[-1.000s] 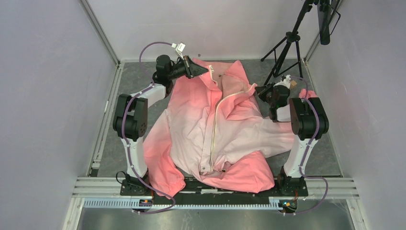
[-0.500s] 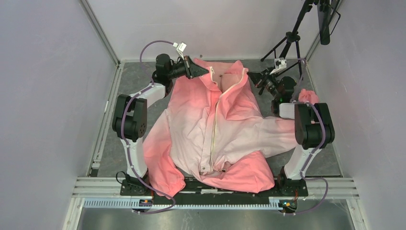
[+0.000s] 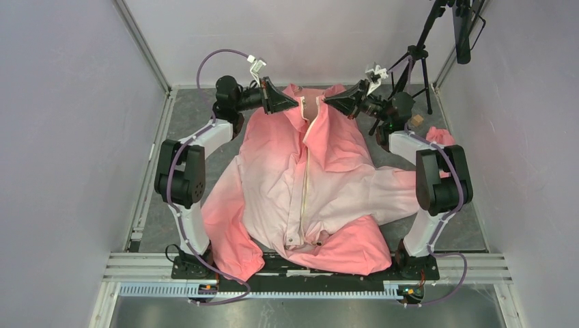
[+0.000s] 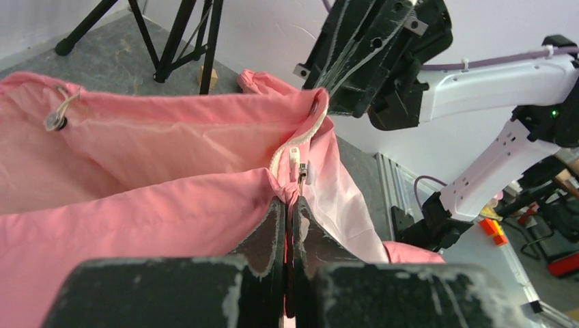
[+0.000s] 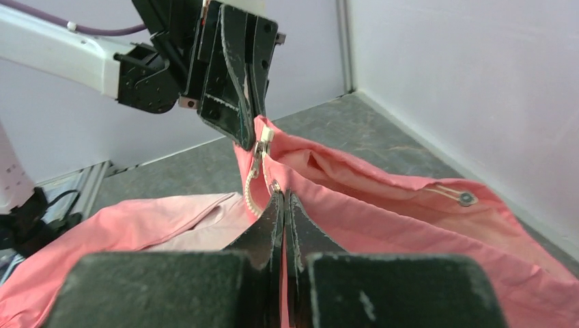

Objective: Zip up the jacket

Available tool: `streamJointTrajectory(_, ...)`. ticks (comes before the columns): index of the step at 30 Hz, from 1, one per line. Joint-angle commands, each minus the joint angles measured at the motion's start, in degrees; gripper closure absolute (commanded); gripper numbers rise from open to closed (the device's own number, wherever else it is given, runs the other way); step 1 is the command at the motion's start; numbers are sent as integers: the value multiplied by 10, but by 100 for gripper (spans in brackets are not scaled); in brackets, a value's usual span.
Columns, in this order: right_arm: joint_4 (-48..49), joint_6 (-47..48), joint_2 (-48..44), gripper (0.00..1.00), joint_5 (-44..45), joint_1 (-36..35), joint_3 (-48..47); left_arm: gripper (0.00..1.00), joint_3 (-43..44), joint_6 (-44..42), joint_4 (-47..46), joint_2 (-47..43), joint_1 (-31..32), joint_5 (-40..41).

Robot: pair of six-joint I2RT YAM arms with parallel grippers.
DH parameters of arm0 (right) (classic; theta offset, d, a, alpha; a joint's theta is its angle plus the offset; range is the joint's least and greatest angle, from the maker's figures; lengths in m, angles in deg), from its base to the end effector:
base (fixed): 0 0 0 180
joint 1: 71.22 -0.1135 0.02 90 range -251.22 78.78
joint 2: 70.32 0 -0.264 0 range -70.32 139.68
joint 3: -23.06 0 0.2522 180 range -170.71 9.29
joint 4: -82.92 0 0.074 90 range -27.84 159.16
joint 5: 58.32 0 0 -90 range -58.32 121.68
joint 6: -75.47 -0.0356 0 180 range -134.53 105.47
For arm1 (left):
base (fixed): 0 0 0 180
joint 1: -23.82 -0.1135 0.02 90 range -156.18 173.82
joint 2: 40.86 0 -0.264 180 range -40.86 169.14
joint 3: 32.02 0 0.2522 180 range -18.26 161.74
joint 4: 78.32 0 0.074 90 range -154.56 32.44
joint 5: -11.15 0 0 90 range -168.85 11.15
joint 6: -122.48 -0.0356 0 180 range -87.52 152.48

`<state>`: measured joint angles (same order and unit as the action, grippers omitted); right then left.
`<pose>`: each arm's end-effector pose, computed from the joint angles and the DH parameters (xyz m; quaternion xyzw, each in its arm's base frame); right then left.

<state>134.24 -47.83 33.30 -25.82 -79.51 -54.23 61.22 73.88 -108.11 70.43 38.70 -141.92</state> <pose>0.3842 0.0863 0.2976 -0.2940 0.5478 0.5041 0.5995 0.4208 -0.1447 0.2997 0.2715 0.6166 -0.6029 0.4273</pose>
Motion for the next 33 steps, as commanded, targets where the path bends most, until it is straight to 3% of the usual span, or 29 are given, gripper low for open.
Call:
streamJointTrajectory(1,18,-43,25,100,-58,-9,-35,98,-12,-69,-38,-39,4,-22)
streamJointTrajectory(8,-53,-11,41,100,-76,-23,-68,98,-30,-201,40,-66,10,-6)
streamJointTrajectory(17,38,-111,83,100,-108,-27,-89,98,-62,-303,88,-96,14,-5)
streamJointTrajectory(26,91,-158,99,100,-125,-27,-92,98,-75,-306,56,-98,14,-6)
streamJointTrajectory(33,-32,-62,92,100,-107,-32,-99,98,-89,-272,-5,-99,14,-12)
